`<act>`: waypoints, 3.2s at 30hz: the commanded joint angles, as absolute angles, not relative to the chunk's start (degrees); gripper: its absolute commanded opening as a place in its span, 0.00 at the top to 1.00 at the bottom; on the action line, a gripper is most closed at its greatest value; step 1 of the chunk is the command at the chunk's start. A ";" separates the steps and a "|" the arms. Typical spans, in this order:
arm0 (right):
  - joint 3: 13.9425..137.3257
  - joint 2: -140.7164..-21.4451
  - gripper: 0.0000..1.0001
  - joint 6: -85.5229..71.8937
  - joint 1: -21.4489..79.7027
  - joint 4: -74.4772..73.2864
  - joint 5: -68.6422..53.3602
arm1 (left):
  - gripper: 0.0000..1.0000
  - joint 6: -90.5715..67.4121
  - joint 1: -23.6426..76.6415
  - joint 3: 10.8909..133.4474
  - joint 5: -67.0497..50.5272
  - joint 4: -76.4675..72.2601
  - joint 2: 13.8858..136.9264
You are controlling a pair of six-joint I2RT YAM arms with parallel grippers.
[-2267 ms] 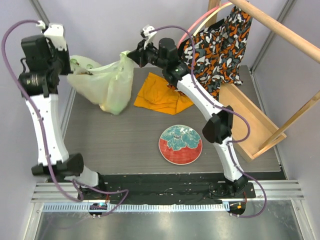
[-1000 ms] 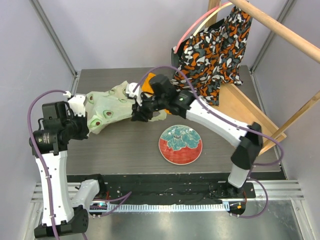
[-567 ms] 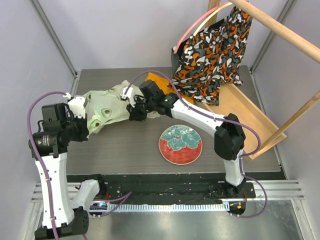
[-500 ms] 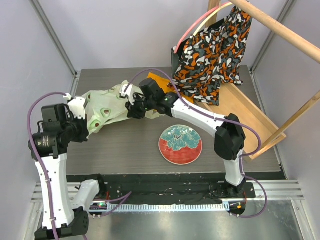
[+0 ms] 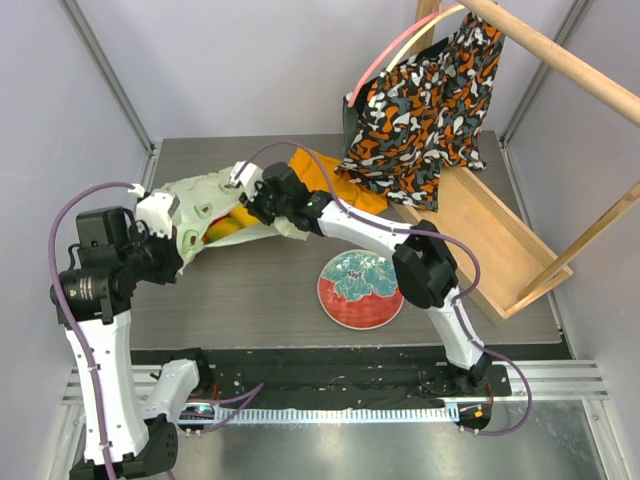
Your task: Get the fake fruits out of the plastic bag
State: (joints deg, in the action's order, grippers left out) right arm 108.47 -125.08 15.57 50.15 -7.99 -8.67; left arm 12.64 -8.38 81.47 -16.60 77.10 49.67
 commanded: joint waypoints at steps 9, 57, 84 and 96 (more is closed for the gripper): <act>89.31 -113.21 0.79 8.88 56.78 -9.32 -7.91 | 1.00 14.59 -8.70 78.76 -22.24 79.01 48.96; 100.28 -126.12 0.21 15.64 57.66 -0.71 4.65 | 1.00 23.99 -8.70 72.33 -26.63 82.17 38.85; 110.04 -135.97 0.28 20.21 57.48 -10.46 2.56 | 1.00 26.90 -8.70 77.52 -26.37 87.72 39.38; 101.09 -122.01 0.79 22.33 56.69 -12.30 -5.96 | 1.00 25.14 -8.70 73.13 -26.72 84.47 37.62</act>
State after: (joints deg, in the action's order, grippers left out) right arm 105.80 -133.12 21.80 56.80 -10.48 -0.78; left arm 25.78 -8.38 74.48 -26.11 77.95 38.06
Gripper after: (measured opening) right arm 0.465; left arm 0.014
